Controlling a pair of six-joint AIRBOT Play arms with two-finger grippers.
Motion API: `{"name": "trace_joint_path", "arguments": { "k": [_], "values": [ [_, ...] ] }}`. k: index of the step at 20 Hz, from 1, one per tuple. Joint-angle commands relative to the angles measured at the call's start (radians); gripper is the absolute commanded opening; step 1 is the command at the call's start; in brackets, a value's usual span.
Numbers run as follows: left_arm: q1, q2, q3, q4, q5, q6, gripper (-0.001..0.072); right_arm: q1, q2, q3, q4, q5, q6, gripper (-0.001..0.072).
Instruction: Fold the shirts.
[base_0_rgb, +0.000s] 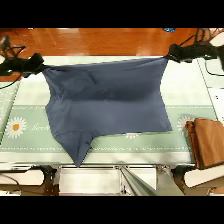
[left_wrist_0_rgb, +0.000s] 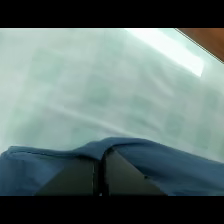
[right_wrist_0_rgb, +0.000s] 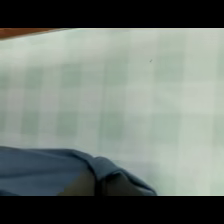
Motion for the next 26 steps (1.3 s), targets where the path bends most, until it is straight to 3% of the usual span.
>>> {"name": "trace_joint_path", "arguments": {
  "k": [1,8,14,18,26],
  "values": [
    [-0.031,-0.211,0.206,-0.006,-0.134,-0.076,0.0029,0.002,-0.204,0.213,-0.007,0.012,0.062,0.0022],
    [-0.049,-0.146,0.193,0.016,-0.314,0.061,0.0030,-0.044,-0.236,0.278,-0.068,0.262,0.091,0.0022],
    [-0.056,-0.020,-0.119,0.044,-0.350,0.151,0.0031,-0.084,-0.232,0.222,-0.115,0.569,0.050,0.0022],
    [-0.056,-0.019,-0.182,0.045,-0.362,0.182,0.0031,-0.084,-0.232,0.154,-0.185,0.644,0.059,0.0022],
    [-0.042,-0.023,-0.181,0.053,-0.430,0.215,0.0031,-0.084,-0.232,0.068,-0.230,0.608,0.065,0.0022]
  ]
}}
